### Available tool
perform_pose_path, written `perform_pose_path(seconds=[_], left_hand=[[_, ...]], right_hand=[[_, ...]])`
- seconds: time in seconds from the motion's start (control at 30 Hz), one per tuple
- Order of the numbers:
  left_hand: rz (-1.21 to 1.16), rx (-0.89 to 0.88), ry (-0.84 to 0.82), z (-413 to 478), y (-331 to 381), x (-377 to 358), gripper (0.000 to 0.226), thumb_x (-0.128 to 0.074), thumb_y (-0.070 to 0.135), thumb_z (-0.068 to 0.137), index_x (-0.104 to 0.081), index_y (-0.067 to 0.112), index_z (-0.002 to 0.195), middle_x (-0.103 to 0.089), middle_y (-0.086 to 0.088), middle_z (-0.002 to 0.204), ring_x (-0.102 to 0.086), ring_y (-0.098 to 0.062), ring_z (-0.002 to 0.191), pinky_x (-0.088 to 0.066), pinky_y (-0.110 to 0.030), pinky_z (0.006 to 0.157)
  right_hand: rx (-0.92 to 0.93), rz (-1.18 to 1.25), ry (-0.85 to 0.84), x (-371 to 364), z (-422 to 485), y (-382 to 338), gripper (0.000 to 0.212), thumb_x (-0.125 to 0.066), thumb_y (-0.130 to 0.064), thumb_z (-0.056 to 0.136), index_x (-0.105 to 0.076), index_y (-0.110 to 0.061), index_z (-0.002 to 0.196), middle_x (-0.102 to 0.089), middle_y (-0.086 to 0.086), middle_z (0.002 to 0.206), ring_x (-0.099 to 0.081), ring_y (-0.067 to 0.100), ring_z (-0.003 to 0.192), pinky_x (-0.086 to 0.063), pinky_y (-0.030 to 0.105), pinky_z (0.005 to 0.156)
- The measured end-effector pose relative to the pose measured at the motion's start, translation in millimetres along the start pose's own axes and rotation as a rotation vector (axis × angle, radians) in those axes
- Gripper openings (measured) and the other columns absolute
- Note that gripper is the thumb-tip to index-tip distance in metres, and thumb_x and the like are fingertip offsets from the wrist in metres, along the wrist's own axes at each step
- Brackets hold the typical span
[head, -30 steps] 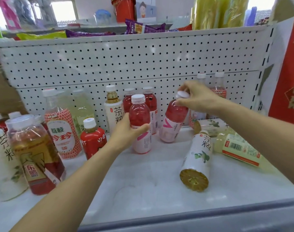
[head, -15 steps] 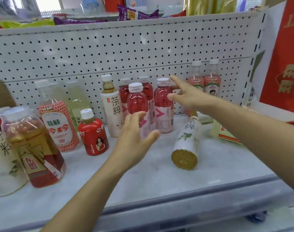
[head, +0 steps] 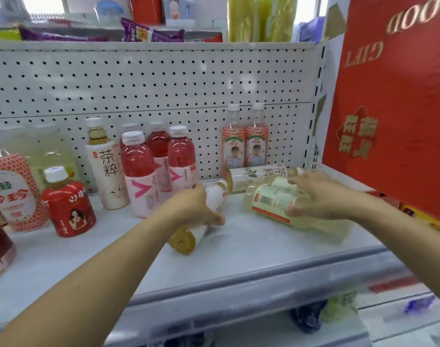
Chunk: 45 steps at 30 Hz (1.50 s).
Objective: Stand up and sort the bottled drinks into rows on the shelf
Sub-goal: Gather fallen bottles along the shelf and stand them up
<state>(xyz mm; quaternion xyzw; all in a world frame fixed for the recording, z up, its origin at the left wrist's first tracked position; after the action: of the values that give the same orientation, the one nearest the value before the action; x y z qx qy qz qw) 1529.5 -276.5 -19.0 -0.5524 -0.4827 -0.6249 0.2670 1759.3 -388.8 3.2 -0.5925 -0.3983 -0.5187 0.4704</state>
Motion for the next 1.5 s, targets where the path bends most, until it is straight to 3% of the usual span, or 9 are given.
perform_pose_path(seconds=[0.17,0.3,0.47,0.63,0.77,1.0,1.13,1.3,1.5], left_hand=[[0.018,-0.007,0.083,-4.8,9.0,-7.8,0.096,-0.079,0.044,0.075,-0.024,0.017,0.150,-0.053,-0.010,0.136,-0.055,-0.027,0.114,-0.050,-0.038,0.094],[-0.163,-0.130,0.366,-26.9,11.1,-5.4,0.100,-0.080,0.035,0.077,-0.018,0.022,0.154,-0.044,-0.004,0.146,-0.048,-0.024,0.125,-0.044,-0.038,0.100],[-0.532,-0.154,0.823,-48.3,-7.9,-11.1,0.093,-0.084,0.025,0.073,-0.029,0.023,0.148,-0.045,0.002,0.133,-0.047,-0.016,0.119,-0.049,-0.044,0.100],[-0.752,-0.111,0.826,-42.5,-36.6,-6.1,0.098,-0.086,0.021,0.073,-0.021,0.025,0.145,-0.048,0.004,0.132,-0.051,-0.014,0.124,-0.046,-0.041,0.107],[-0.867,-0.071,0.818,-37.2,-58.5,0.0,0.096,-0.082,0.010,0.077,-0.018,0.031,0.146,-0.048,0.004,0.137,-0.052,-0.012,0.125,-0.045,-0.036,0.105],[-0.532,0.057,1.021,-39.0,-64.6,-0.2,0.102,-0.083,0.019,0.075,-0.017,0.016,0.151,-0.032,-0.008,0.146,-0.032,-0.023,0.137,-0.031,-0.046,0.117],[-0.178,-0.183,1.305,-60.0,-27.4,14.3,0.091,-0.083,0.015,0.076,-0.028,0.001,0.147,-0.034,-0.017,0.143,-0.031,-0.027,0.135,-0.024,-0.031,0.119],[-0.399,-0.320,0.924,-39.0,16.9,2.9,0.105,-0.083,0.031,0.077,-0.013,0.015,0.154,-0.033,-0.004,0.143,-0.044,-0.012,0.125,-0.039,-0.022,0.105],[-0.036,-0.546,1.026,-26.5,65.4,-5.0,0.086,-0.073,0.028,0.080,-0.028,0.006,0.150,-0.033,-0.011,0.147,-0.035,-0.026,0.136,-0.024,-0.027,0.118]], right_hand=[[0.040,-0.188,0.063,-23.0,-16.9,20.1,0.090,-0.065,-0.056,0.080,-0.018,-0.027,0.150,-0.032,0.005,0.142,-0.043,0.023,0.124,-0.048,0.040,0.090],[0.093,-0.184,0.142,-27.0,-19.2,21.5,0.071,-0.057,-0.034,0.092,-0.014,-0.021,0.148,-0.039,0.007,0.135,-0.050,0.027,0.116,-0.039,0.033,0.066],[0.149,-0.066,0.181,-12.7,-23.4,18.8,0.058,-0.063,-0.032,0.086,-0.031,-0.021,0.134,-0.050,0.002,0.130,-0.053,0.024,0.107,-0.045,0.035,0.073],[0.251,0.269,0.352,42.3,-21.1,-7.7,0.042,-0.080,-0.030,0.076,-0.051,-0.024,0.105,-0.058,-0.004,0.106,-0.057,0.019,0.094,-0.050,0.037,0.080],[0.340,0.552,0.397,69.0,2.3,-37.5,0.040,-0.084,-0.034,0.072,-0.056,-0.023,0.099,-0.060,-0.007,0.089,-0.058,0.010,0.076,-0.044,0.029,0.060],[0.496,0.658,0.285,60.2,63.3,-102.4,0.037,-0.080,-0.038,0.076,-0.061,-0.016,0.098,-0.064,0.000,0.090,-0.061,0.015,0.079,-0.049,0.030,0.065],[0.547,0.692,0.242,54.8,76.8,-121.7,0.039,-0.080,-0.039,0.078,-0.060,-0.017,0.105,-0.066,-0.002,0.098,-0.064,0.013,0.089,-0.054,0.033,0.078],[0.437,0.691,0.126,45.1,73.3,-69.3,0.059,-0.074,-0.045,0.082,-0.050,-0.022,0.132,-0.061,-0.005,0.116,-0.061,0.011,0.105,-0.054,0.033,0.087],[-0.008,0.063,-0.122,12.5,39.8,42.0,0.072,-0.078,-0.048,0.074,-0.043,-0.024,0.133,-0.059,-0.004,0.121,-0.056,0.012,0.097,-0.047,0.025,0.078]])
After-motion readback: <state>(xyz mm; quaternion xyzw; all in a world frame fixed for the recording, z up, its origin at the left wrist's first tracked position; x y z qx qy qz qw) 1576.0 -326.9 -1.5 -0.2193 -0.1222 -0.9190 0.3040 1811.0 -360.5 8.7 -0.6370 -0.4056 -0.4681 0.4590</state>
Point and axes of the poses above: each hand's wrist, its own z-axis towards the middle knuckle, its own x-axis out of the back of the hand, y = z × x, the point moved 4 cm from there along z, towards the middle knuckle
